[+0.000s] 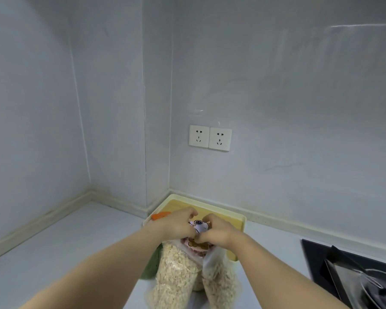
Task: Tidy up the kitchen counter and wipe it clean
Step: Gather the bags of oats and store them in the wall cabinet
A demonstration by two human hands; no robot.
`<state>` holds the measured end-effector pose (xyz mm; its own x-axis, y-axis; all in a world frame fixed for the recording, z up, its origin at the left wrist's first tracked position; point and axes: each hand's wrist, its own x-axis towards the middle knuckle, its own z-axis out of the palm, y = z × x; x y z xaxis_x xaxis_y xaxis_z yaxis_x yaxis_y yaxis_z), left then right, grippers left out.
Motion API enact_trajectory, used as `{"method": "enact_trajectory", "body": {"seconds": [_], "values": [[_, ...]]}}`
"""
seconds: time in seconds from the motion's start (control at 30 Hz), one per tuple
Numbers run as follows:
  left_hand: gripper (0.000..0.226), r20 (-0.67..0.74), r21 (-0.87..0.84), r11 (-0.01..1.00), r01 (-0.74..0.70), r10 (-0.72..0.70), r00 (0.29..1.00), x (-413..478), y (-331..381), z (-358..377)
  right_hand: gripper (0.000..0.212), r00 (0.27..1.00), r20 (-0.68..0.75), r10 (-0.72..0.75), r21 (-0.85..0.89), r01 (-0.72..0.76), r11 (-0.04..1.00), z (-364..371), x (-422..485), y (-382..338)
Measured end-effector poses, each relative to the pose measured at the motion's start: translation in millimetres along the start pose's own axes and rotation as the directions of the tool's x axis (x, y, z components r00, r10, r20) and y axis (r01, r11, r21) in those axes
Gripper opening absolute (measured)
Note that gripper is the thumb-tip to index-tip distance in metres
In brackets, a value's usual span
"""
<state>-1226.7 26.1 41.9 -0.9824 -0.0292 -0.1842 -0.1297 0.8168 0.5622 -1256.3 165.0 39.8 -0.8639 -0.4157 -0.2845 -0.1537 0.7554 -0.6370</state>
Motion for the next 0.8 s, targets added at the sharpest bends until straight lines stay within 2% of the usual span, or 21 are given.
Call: {"method": "enact_trajectory", "body": {"seconds": [0.1, 0.17, 0.23, 0.33, 0.47, 0.57, 0.7, 0.8], "values": [[0.068, 0.076, -0.038, 0.997, 0.064, -0.061, 0.995, -0.8, -12.5, 5.0, 0.055, 0.998, 0.043, 0.040, -0.042, -0.038, 0.998, 4.8, 6.1, 6.1], [0.067, 0.095, -0.075, 0.993, 0.096, -0.089, 0.991, -1.1, -19.0, 7.4, 0.040, 0.999, 0.005, 0.044, -0.011, -0.044, 0.999, 2.8, 8.6, 9.3], [0.064, 0.054, -0.002, 0.996, 0.086, -0.086, 0.995, 1.2, -23.2, 9.9, 0.027, 0.999, -0.036, 0.011, -0.076, -0.014, 0.997, -0.4, 7.4, 12.1], [0.054, 0.023, 0.127, 0.990, 0.054, -0.058, 0.998, 3.9, -23.4, 12.4, 0.016, 1.000, 0.001, -0.010, -0.259, 0.010, 0.966, -2.8, 5.1, 18.4], [0.044, -0.004, 0.241, 0.971, 0.006, -0.005, 1.000, -0.6, -21.6, 10.1, 0.019, 0.999, 0.046, 0.023, -0.346, -0.006, 0.938, -5.6, 2.0, 25.2], [0.030, 0.055, 0.276, 0.961, -0.017, 0.002, 0.998, -2.1, -25.5, 7.8, 0.016, 0.998, 0.053, 0.017, -0.387, 0.005, 0.922, -7.9, -2.6, 28.3], [0.038, 0.049, 0.275, 0.961, -0.036, 0.024, 0.999, -1.0, -31.6, 5.5, 0.035, 0.999, 0.034, 0.021, -0.484, -0.002, 0.875, -7.4, -3.8, 29.0], [0.035, 0.043, 0.382, 0.917, -0.114, 0.105, 0.994, -2.3, -30.7, 4.4, 0.023, 0.997, 0.077, 0.006, -0.515, 0.035, 0.857, -8.3, -4.7, 27.2]]}}
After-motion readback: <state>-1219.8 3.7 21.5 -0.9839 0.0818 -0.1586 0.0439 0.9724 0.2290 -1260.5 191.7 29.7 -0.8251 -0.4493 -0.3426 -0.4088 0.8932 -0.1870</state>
